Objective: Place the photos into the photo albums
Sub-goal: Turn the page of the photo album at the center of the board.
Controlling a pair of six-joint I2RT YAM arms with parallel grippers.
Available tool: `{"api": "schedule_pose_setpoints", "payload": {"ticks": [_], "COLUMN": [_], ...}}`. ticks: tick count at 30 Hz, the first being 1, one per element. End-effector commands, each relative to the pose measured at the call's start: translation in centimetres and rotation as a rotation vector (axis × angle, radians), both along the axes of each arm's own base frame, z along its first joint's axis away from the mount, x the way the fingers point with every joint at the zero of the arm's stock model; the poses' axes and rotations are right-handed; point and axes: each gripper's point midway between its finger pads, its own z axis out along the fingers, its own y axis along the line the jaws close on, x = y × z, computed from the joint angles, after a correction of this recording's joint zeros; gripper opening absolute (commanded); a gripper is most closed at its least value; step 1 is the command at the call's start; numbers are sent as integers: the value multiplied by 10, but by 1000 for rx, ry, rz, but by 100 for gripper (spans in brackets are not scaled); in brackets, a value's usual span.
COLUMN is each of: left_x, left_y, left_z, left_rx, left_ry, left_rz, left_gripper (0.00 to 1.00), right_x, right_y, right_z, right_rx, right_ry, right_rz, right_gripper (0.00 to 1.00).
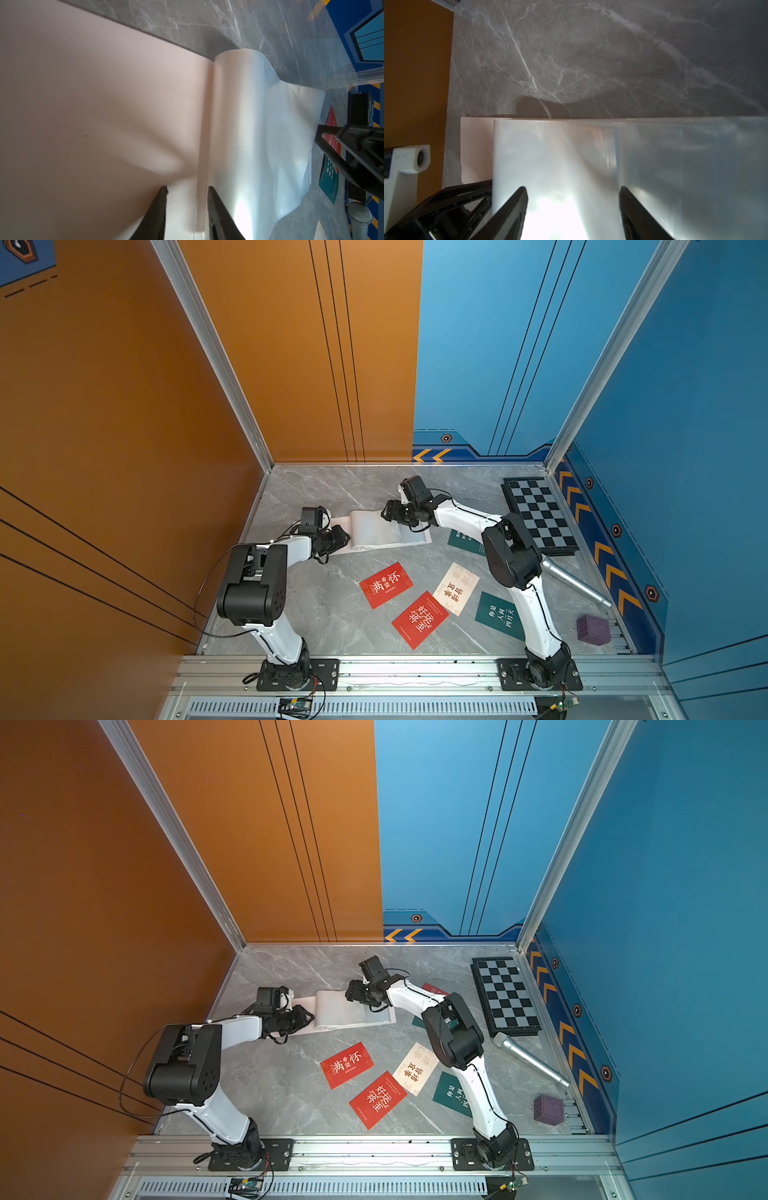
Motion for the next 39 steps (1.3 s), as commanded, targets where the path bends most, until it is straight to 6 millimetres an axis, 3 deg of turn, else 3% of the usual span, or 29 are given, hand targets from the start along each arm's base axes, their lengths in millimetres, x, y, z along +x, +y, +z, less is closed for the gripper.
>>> {"api": "schedule_pose_setpoints", "payload": {"ticks": [1,6,11,19,25,35,39], "left_x": [-18,-18,-18,-18,-18,-19,-19], "left_y": [-6,-5,-7,-15,-17,-27,-31], "left_z": [-10,-3,5,6,-2,-24,-26], "left_rx": [-11,2,17,20,10,-37,-40], "left_ry": [73,48,17,10,36,110,116], "left_rz": [-17,-18,-26,-56,-61,-86,-94], "left_gripper": [34,34,33,33,33,31,31], "right_x": [-3,1,4,4,4,-2,-5], "right_y": [0,-19,-29,-29,-38,-15,6], "right_z": [32,44,34,-15,-35,-54,-56], "right_rx": [18,-36,-67,-109,-157,-119,-73], "right_ry": [-68,-123,-113,-9,21,81,103], "right_rz": [5,-48,-73,-71,-79,-39,-9], "right_gripper": [71,72,72,72,72,72,72]}}
